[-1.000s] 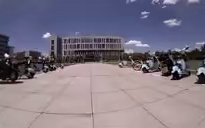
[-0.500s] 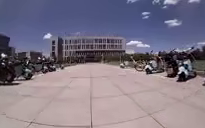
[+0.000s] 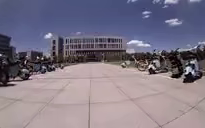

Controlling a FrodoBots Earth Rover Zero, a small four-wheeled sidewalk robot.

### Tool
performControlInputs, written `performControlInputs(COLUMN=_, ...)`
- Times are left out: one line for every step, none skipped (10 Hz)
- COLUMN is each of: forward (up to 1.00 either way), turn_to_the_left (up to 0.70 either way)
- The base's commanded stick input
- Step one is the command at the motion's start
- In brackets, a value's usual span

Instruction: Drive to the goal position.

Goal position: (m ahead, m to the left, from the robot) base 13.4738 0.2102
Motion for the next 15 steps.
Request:
performControlInputs(forward=0.5, turn_to_the_left=0.0)
performControlInputs(forward=0.5, turn_to_the_left=0.0)
performControlInputs(forward=0.5, turn_to_the_left=0.0)
performControlInputs(forward=0.5, turn_to_the_left=0.0)
performControlInputs(forward=0.5, turn_to_the_left=0.0)
performControlInputs(forward=0.5, turn_to_the_left=0.0)
performControlInputs(forward=0.5, turn_to_the_left=0.0)
performControlInputs(forward=0.5, turn_to_the_left=0.0)
performControlInputs(forward=0.5, turn_to_the_left=0.0)
performControlInputs(forward=0.5, turn_to_the_left=0.0)
performControlInputs(forward=0.5, turn_to_the_left=0.0)
performControlInputs(forward=0.5, turn_to_the_left=0.0)
performControlInputs(forward=0.5, turn_to_the_left=0.0)
performControlInputs(forward=0.5, turn_to_the_left=0.0)
performControlInputs(forward=0.5, turn_to_the_left=0.0)
